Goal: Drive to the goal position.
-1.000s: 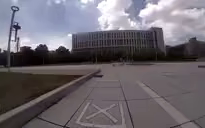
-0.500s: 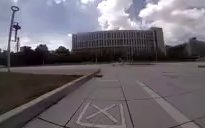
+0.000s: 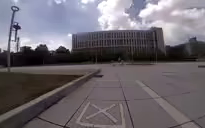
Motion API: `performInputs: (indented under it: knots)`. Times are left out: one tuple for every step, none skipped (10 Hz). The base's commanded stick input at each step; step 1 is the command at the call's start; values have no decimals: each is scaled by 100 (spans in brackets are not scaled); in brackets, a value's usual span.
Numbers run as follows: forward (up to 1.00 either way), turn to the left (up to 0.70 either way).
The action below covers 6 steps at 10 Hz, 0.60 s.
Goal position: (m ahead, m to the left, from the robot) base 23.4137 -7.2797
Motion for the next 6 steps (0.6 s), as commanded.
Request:
performInputs:
  knots:
    - [6,0]
    - [6,0]
    - [5,0]
    - [6,0]
    - [5,0]
    - [5,0]
